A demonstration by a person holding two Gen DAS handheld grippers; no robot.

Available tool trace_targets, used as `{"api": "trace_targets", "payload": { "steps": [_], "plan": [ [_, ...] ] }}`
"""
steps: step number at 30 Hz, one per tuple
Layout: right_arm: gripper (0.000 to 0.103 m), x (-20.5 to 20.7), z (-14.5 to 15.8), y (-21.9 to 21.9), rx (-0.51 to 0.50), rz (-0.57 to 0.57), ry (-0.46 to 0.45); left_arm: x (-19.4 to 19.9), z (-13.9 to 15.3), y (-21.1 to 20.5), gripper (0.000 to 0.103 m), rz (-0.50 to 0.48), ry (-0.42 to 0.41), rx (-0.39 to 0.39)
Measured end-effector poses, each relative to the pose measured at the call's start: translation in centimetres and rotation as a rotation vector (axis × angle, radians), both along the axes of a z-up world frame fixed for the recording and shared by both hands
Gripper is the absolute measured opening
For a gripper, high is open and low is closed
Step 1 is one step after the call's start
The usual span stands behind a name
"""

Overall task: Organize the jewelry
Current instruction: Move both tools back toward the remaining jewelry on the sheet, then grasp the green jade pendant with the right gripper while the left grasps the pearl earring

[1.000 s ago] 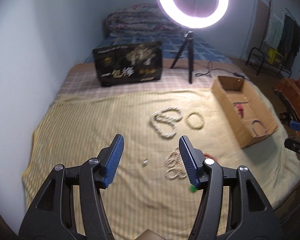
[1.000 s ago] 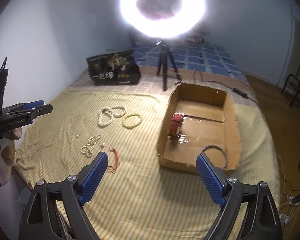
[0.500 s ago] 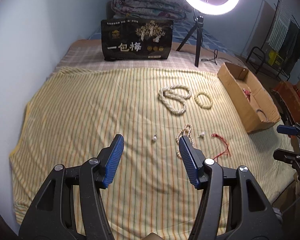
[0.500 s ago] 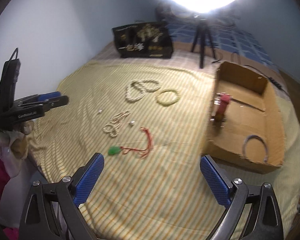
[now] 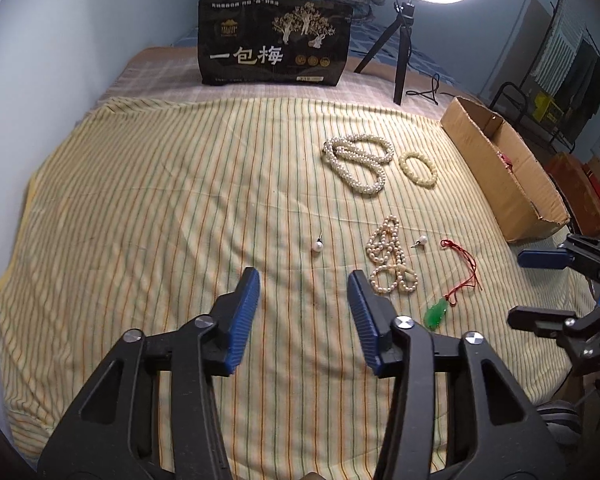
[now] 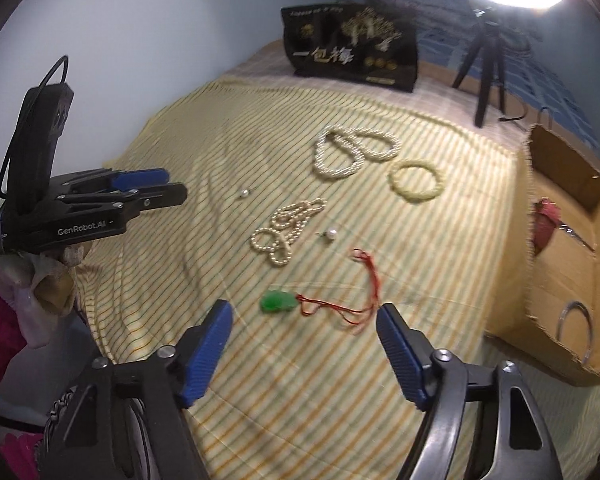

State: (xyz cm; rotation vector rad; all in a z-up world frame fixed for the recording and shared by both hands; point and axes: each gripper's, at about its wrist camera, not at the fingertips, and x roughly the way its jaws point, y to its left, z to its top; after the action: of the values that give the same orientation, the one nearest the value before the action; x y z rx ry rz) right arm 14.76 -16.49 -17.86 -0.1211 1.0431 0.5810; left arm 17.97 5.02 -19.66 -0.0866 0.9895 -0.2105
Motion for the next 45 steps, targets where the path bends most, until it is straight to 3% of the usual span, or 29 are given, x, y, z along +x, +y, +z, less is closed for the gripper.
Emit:
{"api": "trace_targets", "payload": {
  "steps": [5, 7, 16, 26, 29, 35, 37, 41, 45],
  "plan": [
    [0.076, 0.5, -1.3, 1.7, -0.022, 0.05, 0.018, 0.8, -1.0, 0.1, 0.045, -0.007, 0.017, -0.014],
    [0.076, 0.6, -1.9, 2.3, -0.035, 0.065, 0.023, 1.2, -1.4, 0.0, 0.04, -0.007, 0.025, -0.021],
    [0.067, 1.2, -4.3, 4.0, -0.078, 0.109, 0.05, 2.5, -3.0, -0.9, 0.038, -0.028, 0.04, -0.026],
    [0.059, 1.8, -5.7, 5.1, -0.112, 0.093, 0.064, 3.7, -4.3, -1.8, 0.032, -0.031, 0.046, -0.036],
    [0.053, 1.9, -5.9, 5.2, -0.123, 0.078, 0.062, 4.0, -4.6, -2.0, 0.026, -0.025, 0.05, -0.033],
    [0.037, 1.9, -6.1, 5.4, -0.162, 0.072, 0.039, 4.5, -5.1, -2.3, 0.023, -0.029, 0.041, -0.042],
    [0.034, 1.8, -6.1, 5.5, -0.169, 0.07, 0.035, 4.5, -5.2, -2.4, 0.017, -0.033, 0.035, -0.035],
    [0.033, 1.7, -6.0, 5.7, -0.176, 0.066, 0.03, 4.5, -5.4, -2.7, 0.006, -0.035, 0.026, -0.016],
    [0.033, 1.4, -5.9, 5.8, -0.169, 0.063, 0.032, 4.3, -5.4, -3.2, 0.006, -0.049, 0.008, 0.008]
  ]
}}
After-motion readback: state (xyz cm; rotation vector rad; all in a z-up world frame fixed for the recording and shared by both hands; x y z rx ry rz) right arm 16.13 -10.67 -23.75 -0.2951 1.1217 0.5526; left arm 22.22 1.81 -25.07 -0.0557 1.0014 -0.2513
